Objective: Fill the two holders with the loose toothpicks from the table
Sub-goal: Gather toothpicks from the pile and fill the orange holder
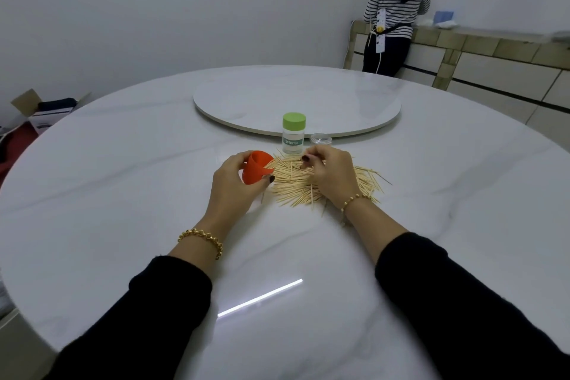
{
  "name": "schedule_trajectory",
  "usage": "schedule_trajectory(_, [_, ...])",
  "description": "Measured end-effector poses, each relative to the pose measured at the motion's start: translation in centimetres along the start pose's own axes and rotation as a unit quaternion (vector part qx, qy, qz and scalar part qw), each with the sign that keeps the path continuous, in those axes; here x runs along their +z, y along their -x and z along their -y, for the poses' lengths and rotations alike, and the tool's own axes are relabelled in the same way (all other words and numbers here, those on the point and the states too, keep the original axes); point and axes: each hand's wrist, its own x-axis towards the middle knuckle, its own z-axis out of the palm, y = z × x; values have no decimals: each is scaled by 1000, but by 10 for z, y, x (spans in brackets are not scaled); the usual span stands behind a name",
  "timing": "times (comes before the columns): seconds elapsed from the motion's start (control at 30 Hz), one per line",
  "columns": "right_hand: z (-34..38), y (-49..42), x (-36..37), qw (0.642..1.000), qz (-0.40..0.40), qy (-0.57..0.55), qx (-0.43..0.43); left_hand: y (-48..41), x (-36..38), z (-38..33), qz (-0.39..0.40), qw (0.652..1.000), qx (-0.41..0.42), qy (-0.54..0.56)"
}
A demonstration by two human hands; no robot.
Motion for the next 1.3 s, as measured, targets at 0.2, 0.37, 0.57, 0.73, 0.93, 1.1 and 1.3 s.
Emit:
schedule_trajectory(0.2, [3,-11,-11,967,-80,-222,95,-5,23,-11,3,999,51,3])
schedule_trajectory(0.37, [6,-23,-27,926,-140,-329,121,-13,51,-19,-1,994,107,-14])
schedule_trajectory(0.57, [13,-33,-40,901,-165,-383,118,-19,76,-27,23,990,141,-2])
schedule_trajectory(0.73, [11,-30,-35,907,-140,-382,107,-29,88,-29,13,988,155,-4])
schedule_trajectory(0.93, [-5,-23,-26,927,-86,-349,107,-34,90,-27,2,989,146,1])
schedule_trajectory(1.1, [-8,-17,-29,948,-82,-300,67,-33,85,-26,-12,990,140,14])
schedule_trajectory(1.3, [-18,-5,-34,991,-16,-136,-10,-32,83,-26,-5,990,139,23])
